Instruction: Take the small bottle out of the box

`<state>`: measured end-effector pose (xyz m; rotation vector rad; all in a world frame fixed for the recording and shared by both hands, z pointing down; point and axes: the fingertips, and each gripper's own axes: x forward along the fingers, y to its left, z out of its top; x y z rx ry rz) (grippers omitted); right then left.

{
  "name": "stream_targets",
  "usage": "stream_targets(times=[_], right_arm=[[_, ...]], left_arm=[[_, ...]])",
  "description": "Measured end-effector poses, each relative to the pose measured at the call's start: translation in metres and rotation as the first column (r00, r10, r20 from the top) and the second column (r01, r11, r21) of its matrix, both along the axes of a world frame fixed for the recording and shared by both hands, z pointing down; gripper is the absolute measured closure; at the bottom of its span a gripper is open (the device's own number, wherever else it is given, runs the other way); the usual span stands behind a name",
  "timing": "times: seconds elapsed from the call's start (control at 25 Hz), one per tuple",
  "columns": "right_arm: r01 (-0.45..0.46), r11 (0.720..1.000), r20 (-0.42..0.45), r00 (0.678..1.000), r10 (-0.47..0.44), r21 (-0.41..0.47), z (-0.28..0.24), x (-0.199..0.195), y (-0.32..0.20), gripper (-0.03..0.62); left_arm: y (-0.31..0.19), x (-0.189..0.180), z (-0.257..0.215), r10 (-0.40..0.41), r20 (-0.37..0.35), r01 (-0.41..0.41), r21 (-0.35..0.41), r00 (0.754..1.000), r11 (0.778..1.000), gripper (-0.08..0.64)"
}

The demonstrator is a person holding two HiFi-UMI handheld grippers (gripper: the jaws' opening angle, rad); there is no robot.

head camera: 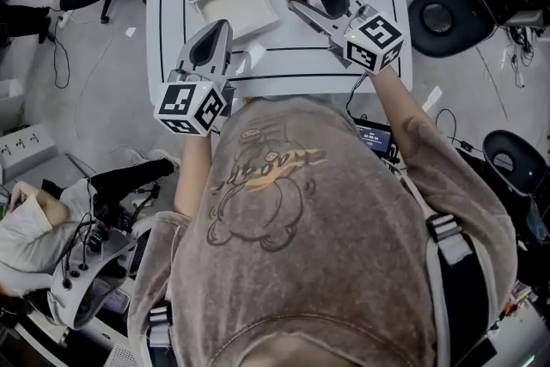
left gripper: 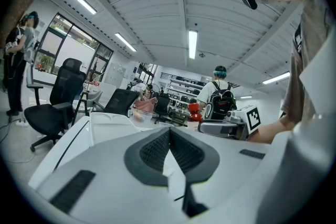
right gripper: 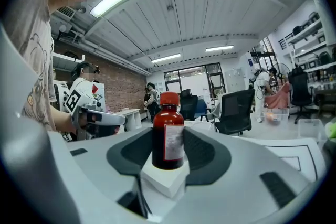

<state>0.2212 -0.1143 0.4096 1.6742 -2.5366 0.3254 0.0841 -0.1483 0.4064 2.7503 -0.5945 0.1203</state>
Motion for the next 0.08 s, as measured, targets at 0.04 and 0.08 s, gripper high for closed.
stream_targets(times=[0.04,0.08], right_arm=[[0.003,1.000,0.003,1.000,-0.003,-0.002,0.0009,-0.0023,-0.0001,0.407],[0.006,1.000,0.006,1.000,-0.006,-0.003,0.0019,-0.0045,-0.0002,0.407]], left_arm=[[-0.0008,0.0001,-0.0001,-0.001,-0.001,0.001,-0.001,1.000,1.000,0.552],[-0.0016,0.0001,-0.0002,-0.002,-0.001,0.002,-0.001,1.000,1.000,0.552]])
